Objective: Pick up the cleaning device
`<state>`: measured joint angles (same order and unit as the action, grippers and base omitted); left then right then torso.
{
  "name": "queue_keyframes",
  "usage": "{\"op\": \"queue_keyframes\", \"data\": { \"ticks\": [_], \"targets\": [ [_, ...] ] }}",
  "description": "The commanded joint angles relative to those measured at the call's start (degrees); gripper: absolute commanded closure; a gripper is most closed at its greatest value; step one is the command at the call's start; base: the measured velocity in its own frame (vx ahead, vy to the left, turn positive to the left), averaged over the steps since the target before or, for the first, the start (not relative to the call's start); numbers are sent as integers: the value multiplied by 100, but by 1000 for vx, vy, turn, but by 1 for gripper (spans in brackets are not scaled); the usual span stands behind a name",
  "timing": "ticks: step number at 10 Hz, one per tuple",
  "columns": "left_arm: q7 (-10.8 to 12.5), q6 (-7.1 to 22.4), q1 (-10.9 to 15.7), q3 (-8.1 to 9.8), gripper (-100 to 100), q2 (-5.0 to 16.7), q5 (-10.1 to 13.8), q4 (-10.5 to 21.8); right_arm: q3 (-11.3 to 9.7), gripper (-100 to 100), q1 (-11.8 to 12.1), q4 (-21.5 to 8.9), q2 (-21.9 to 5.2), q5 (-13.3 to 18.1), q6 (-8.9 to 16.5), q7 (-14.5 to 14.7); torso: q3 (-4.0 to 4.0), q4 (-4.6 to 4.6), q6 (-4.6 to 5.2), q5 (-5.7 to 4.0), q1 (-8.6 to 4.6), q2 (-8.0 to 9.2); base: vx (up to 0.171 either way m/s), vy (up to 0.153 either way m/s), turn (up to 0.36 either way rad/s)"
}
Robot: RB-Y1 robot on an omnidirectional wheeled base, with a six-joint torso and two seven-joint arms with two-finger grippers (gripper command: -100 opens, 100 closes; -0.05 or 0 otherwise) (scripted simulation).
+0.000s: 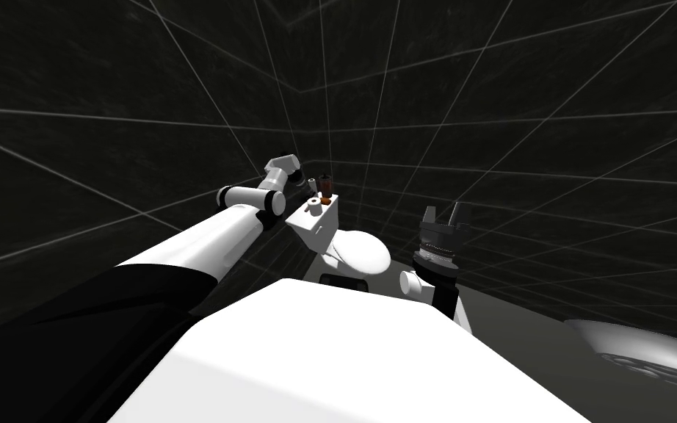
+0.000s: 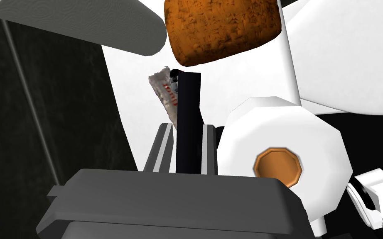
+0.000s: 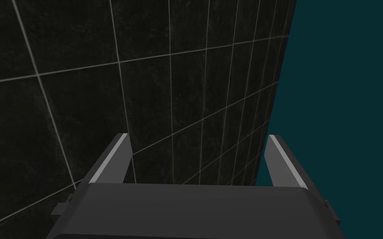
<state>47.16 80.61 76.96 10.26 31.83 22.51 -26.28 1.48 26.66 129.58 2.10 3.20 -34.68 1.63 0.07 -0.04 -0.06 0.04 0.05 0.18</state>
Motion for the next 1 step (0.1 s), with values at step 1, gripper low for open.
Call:
{"op": "queue_keyframes", "data": {
  "ticks": [1],
  "targets": [
    [0,0,0,0,0,0,0,0,0,0,0,0,0,0,0,0,0,0,0,0,0,0,0,0,0]
  ]
}}
